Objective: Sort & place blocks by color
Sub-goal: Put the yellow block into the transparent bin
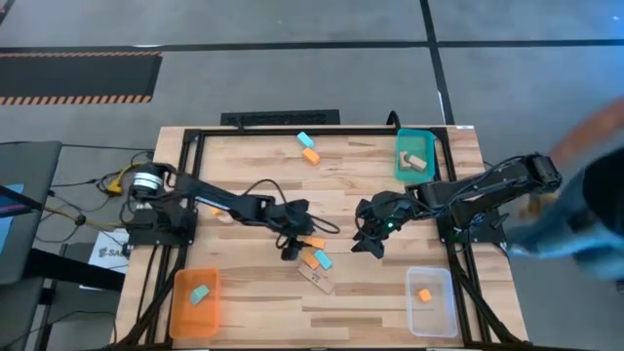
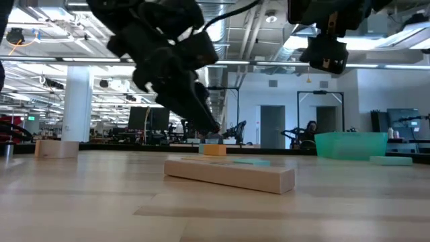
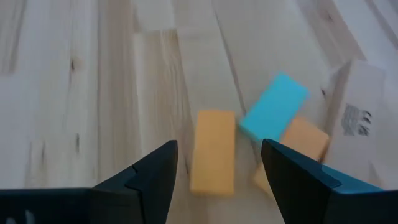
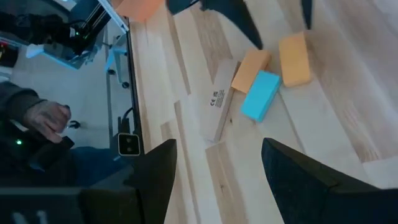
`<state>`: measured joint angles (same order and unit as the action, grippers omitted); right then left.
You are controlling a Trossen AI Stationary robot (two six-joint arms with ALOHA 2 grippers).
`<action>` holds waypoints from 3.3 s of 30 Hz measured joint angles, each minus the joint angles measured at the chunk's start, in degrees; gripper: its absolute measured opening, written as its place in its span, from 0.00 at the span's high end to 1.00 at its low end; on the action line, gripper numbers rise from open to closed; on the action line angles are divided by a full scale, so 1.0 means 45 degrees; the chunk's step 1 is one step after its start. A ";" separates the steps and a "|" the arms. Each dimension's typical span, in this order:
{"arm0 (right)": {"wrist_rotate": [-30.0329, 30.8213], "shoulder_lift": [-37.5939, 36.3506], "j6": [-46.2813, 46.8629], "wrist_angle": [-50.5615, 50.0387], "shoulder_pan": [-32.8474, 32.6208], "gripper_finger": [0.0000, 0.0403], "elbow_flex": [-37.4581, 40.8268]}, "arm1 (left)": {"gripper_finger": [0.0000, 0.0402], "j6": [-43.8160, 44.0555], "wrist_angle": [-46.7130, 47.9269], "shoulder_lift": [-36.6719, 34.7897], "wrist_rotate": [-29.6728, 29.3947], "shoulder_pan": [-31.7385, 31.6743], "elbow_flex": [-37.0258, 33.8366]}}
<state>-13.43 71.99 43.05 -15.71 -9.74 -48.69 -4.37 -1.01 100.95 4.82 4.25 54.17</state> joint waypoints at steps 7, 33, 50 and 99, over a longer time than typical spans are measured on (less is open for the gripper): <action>-0.0039 -0.0005 0.0085 -0.0189 -0.0401 0.35 0.0005 | 0.45 -0.1321 0.0364 0.1837 0.0190 0.0054 0.1227; 0.0117 -0.0005 0.0237 -0.0372 -0.0248 0.35 0.0005 | 0.76 0.0972 0.1987 0.1296 0.1580 -0.1096 0.1257; 0.3657 0.0139 -1.0271 0.4396 -0.0574 0.35 -0.0571 | 0.76 0.8508 -0.1876 -0.0306 1.2697 -0.3524 0.1311; -0.2584 -0.0155 0.5269 -0.8095 -0.6611 0.86 -0.0549 | 0.42 0.0872 0.7255 -0.1647 0.1823 -0.5079 0.1321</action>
<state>-25.06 71.29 66.76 -52.14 -39.49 -51.16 -0.45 31.63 93.54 13.02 -18.60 60.12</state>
